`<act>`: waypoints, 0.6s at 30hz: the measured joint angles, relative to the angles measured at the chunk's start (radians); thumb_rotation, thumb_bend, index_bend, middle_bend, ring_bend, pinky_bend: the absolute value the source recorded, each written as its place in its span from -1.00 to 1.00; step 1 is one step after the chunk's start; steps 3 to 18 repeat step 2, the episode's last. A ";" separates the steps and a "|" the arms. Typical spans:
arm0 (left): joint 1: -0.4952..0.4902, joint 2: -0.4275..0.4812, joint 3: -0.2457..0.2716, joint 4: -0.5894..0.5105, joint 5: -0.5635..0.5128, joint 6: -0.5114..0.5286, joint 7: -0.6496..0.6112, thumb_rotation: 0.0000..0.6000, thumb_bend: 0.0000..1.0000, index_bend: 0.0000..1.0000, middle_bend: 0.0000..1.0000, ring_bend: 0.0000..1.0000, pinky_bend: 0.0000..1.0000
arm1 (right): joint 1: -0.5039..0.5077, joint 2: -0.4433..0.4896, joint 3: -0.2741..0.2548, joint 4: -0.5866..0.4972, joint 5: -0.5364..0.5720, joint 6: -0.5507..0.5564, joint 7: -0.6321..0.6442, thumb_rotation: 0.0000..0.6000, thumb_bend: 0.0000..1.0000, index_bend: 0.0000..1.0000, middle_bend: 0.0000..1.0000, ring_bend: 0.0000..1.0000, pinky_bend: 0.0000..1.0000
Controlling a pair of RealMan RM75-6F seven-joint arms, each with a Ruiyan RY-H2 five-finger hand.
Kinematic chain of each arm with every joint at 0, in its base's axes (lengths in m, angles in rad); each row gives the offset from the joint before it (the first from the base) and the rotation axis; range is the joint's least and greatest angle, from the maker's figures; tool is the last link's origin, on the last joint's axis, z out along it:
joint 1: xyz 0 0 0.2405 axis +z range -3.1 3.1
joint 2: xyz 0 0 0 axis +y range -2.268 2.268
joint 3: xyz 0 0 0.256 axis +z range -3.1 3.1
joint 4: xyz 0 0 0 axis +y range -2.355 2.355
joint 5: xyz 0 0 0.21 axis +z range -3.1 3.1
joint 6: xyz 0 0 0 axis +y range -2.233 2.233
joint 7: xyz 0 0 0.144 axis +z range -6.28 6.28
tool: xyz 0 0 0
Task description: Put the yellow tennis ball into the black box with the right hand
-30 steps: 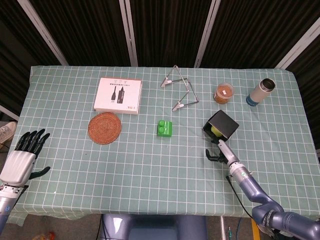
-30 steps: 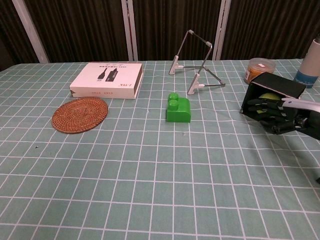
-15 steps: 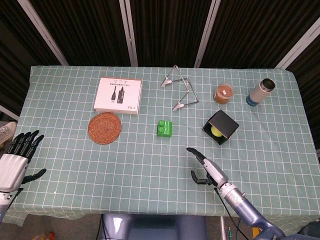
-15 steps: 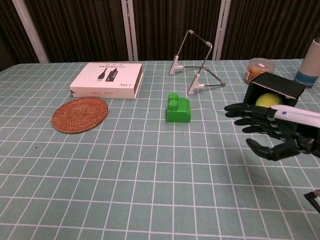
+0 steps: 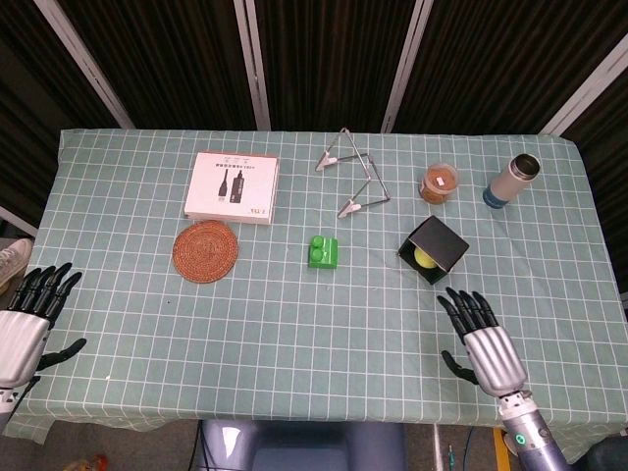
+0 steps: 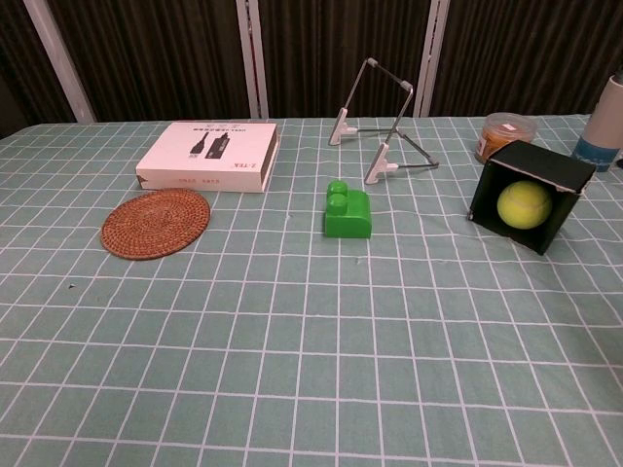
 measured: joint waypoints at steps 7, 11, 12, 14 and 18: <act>-0.004 -0.005 -0.001 0.002 -0.001 -0.010 0.012 1.00 -0.80 -1.00 -1.00 -1.00 -0.88 | -0.035 -0.001 0.009 0.020 0.002 0.049 -0.077 1.00 -0.28 -1.00 -1.00 -1.00 -1.00; -0.004 -0.005 -0.001 0.002 -0.001 -0.010 0.012 1.00 -0.80 -1.00 -1.00 -1.00 -0.88 | -0.035 -0.001 0.009 0.020 0.002 0.049 -0.077 1.00 -0.28 -1.00 -1.00 -1.00 -1.00; -0.004 -0.005 -0.001 0.002 -0.001 -0.010 0.012 1.00 -0.80 -1.00 -1.00 -1.00 -0.88 | -0.035 -0.001 0.009 0.020 0.002 0.049 -0.077 1.00 -0.28 -1.00 -1.00 -1.00 -1.00; -0.004 -0.005 -0.001 0.002 -0.001 -0.010 0.012 1.00 -0.80 -1.00 -1.00 -1.00 -0.88 | -0.035 -0.001 0.009 0.020 0.002 0.049 -0.077 1.00 -0.28 -1.00 -1.00 -1.00 -1.00; -0.004 -0.005 -0.001 0.002 -0.001 -0.010 0.012 1.00 -0.80 -1.00 -1.00 -1.00 -0.88 | -0.035 -0.001 0.009 0.020 0.002 0.049 -0.077 1.00 -0.28 -1.00 -1.00 -1.00 -1.00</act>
